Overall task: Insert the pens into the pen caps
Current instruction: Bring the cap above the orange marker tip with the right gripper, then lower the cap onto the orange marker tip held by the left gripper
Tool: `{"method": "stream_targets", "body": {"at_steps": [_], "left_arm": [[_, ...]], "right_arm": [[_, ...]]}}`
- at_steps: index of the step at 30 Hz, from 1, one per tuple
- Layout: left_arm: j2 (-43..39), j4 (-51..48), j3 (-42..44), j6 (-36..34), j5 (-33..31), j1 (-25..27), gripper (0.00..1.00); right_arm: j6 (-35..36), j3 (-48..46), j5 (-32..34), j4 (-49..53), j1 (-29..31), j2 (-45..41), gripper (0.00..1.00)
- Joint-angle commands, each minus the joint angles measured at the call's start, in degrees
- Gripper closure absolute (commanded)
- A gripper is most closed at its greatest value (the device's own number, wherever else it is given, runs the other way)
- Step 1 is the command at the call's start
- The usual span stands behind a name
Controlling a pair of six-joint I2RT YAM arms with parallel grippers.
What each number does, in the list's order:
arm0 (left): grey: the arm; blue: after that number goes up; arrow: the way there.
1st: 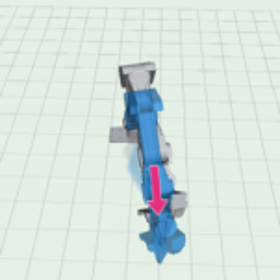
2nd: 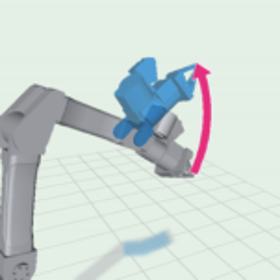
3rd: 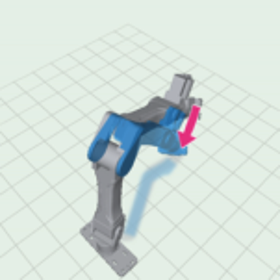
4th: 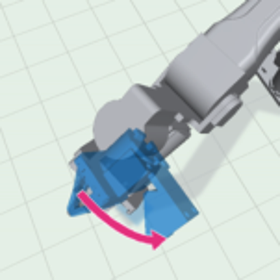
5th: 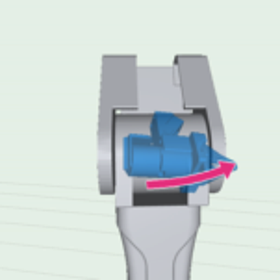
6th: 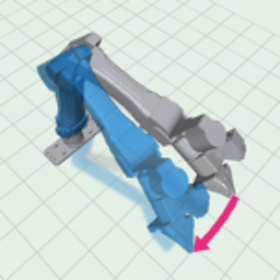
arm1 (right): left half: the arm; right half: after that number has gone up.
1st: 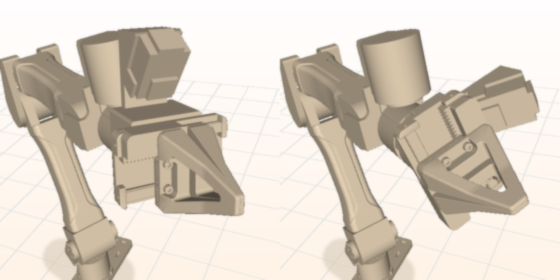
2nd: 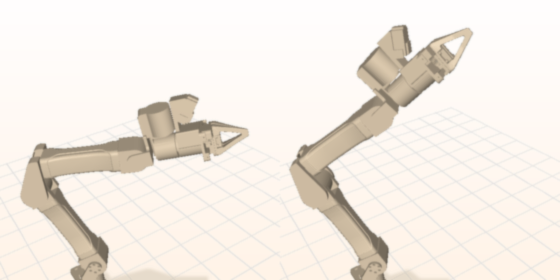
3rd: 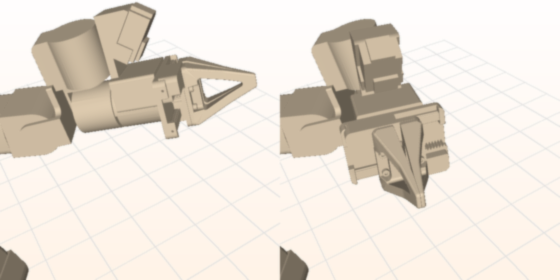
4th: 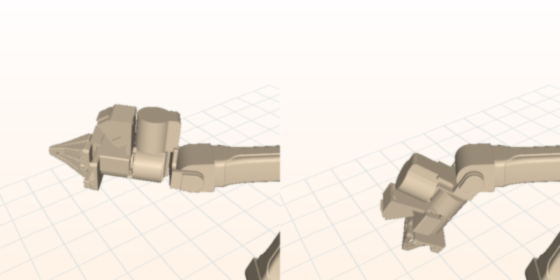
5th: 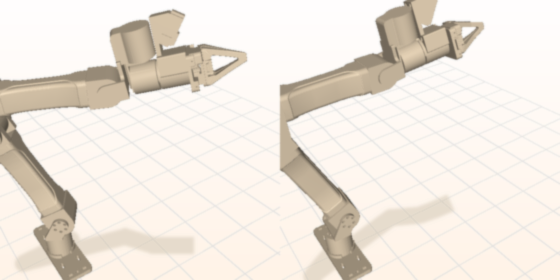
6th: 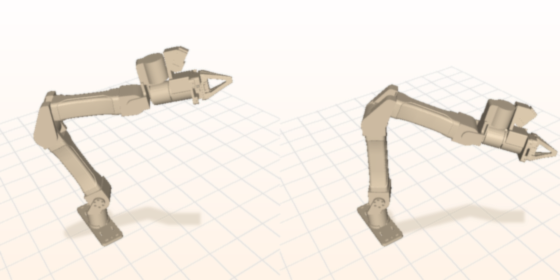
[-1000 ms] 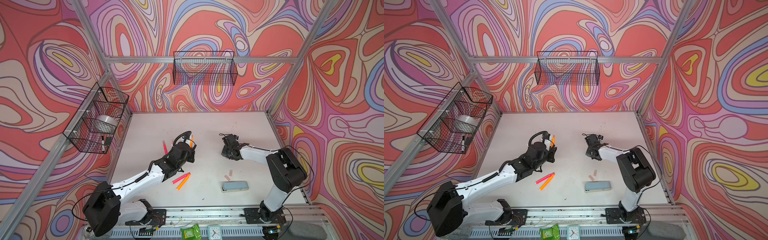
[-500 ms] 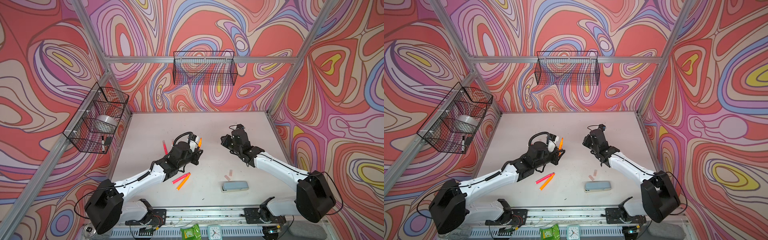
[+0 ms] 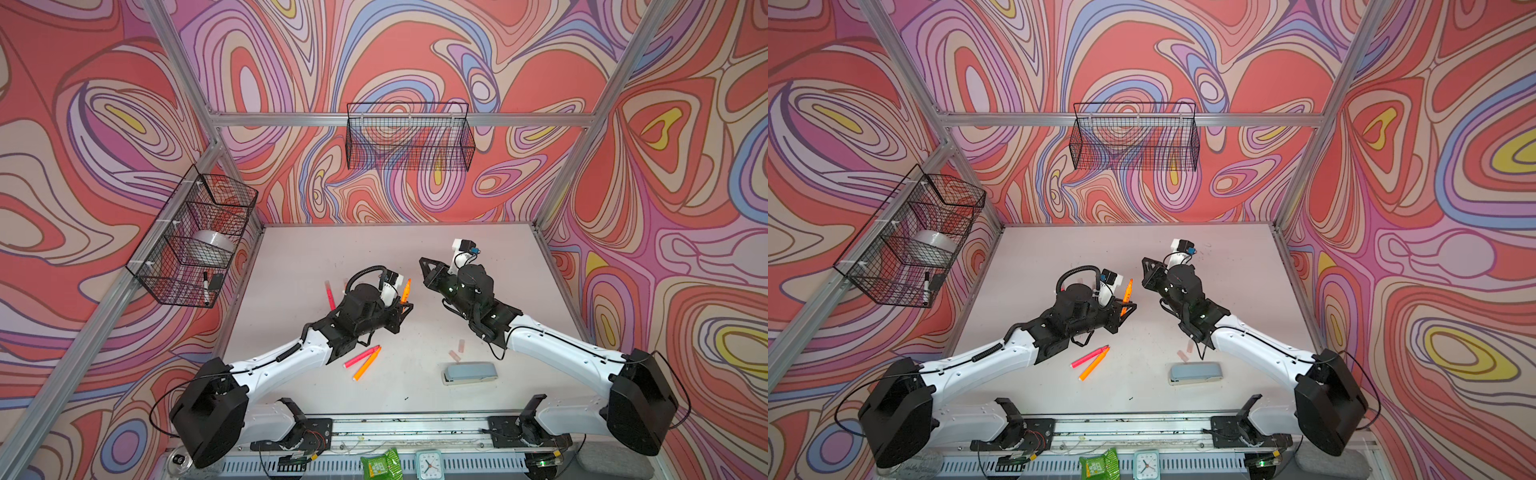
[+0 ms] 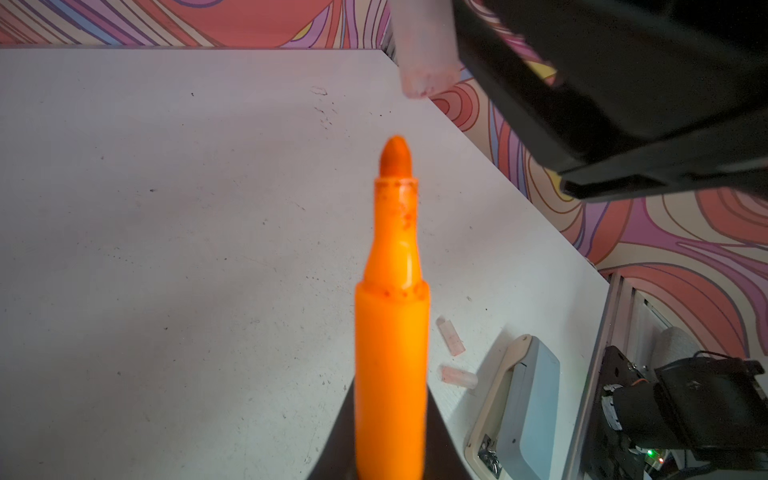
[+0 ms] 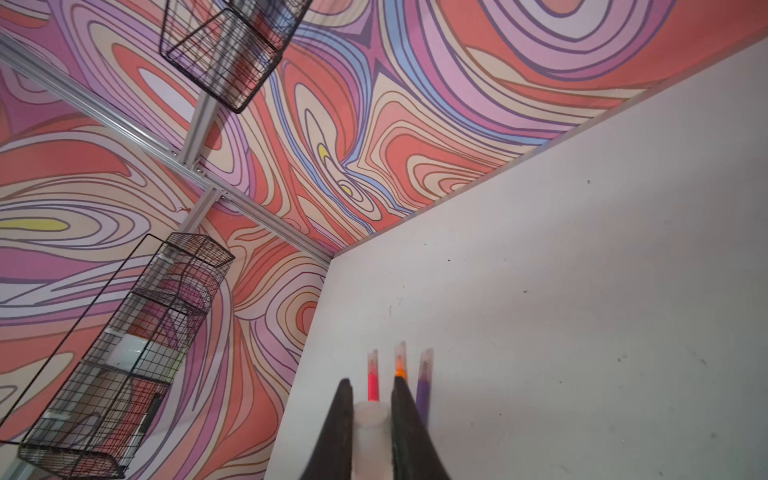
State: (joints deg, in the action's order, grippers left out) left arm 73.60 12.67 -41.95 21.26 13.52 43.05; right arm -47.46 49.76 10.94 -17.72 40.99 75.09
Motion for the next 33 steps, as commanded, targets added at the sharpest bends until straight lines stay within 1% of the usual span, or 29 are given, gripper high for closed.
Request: {"method": "stream_targets", "body": {"at_steps": [1, 12, 21, 33], "left_arm": [[0.49, 1.92, 0.23, 0.36, 1.14, 0.1, 1.0], [-0.12, 2.05, 0.54, 0.45, 1.6, 0.11, 1.0], [-0.21, 2.07, 0.57, 0.43, 1.01, 0.11, 1.0], [-0.3, 1.86, 0.72, 0.25, 0.17, 0.11, 1.0]], "right_arm": [[2.11, -1.17, 1.19, -4.31, 1.68, -1.78, 0.95], [2.9, -0.37, 0.75, -6.63, 4.09, 1.3, 0.95], [2.9, 0.25, 1.79, -5.74, 4.3, 2.78, 0.94], [3.11, -0.44, 2.95, -5.4, 4.3, 2.48, 0.94]]}}
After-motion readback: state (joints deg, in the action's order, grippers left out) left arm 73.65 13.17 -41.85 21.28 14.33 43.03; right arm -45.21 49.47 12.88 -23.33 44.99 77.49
